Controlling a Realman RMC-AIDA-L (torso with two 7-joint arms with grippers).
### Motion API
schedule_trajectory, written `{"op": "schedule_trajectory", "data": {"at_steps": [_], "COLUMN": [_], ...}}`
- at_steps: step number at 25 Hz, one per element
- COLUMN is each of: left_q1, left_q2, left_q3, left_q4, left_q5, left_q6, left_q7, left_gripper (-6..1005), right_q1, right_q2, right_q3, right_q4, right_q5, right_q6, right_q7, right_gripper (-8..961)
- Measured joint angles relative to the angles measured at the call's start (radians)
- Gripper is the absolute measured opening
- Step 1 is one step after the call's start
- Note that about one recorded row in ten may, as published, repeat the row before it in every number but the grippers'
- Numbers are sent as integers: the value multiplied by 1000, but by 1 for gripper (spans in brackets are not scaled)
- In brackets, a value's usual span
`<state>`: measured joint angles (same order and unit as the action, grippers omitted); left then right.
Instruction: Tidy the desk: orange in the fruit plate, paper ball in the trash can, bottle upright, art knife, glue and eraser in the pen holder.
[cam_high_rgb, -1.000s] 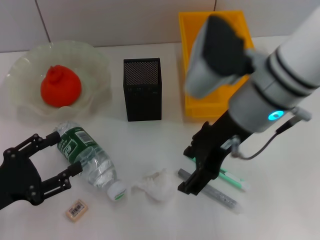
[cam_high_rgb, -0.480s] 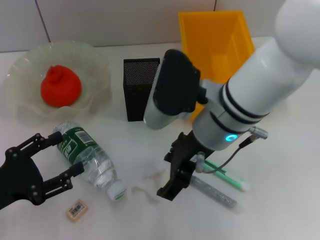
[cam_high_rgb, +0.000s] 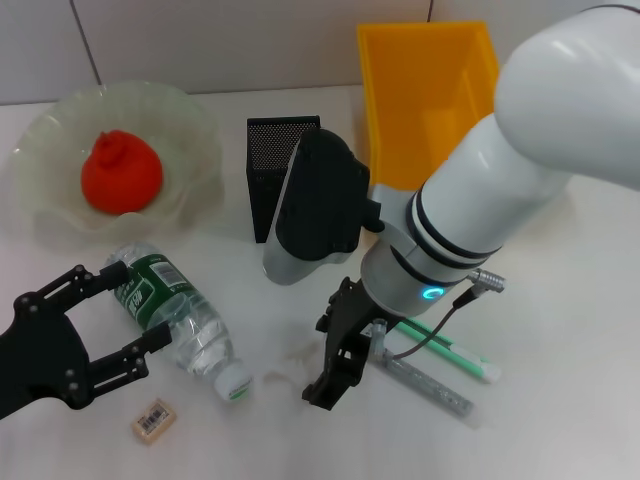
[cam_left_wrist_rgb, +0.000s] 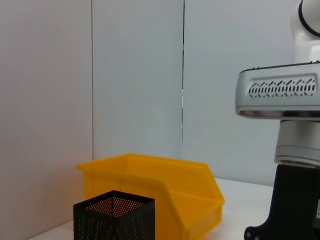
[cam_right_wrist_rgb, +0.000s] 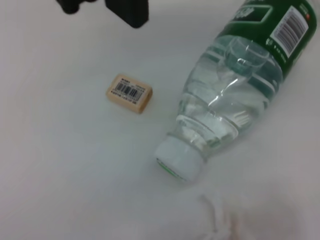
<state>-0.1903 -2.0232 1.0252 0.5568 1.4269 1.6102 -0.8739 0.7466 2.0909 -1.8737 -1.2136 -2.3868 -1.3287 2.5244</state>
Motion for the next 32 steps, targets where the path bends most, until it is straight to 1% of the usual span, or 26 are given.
{"op": "schedule_trajectory", "data": {"at_steps": [5, 14, 18, 22, 26, 28, 32], "left_q1": [0, -9, -11, -12, -15, -18, -23], "left_q2": [-2, -4, -5, -6, -6, -6, -6], "left_q3": [1, 2, 1, 1, 1, 1, 1], "left_q4": [0, 0, 0, 0, 0, 0, 0], "left_q5": [0, 0, 0, 0, 0, 0, 0], "left_q6": [1, 0, -1, -1, -1, -1, -1], "left_q7": [3, 4, 4, 4, 4, 4, 5], "left_gripper": [812, 812, 812, 813, 813, 812, 812], "right_q1": [13, 7, -3, -25, -77, -101, -134], "right_q2": [0, -2, -3, -5, -7, -9, -14], "right_q3": [-6, 8, 52, 171, 336, 439, 626], "right_q4": [18, 19, 8, -59, -207, -287, -355], "right_q5": [6, 6, 12, 23, 22, 13, 8], "right_q6": [9, 4, -9, -75, -168, -204, -223], "right_q7": [8, 12, 14, 14, 14, 14, -7], "right_gripper": [812, 657, 594, 543, 509, 508, 507]}}
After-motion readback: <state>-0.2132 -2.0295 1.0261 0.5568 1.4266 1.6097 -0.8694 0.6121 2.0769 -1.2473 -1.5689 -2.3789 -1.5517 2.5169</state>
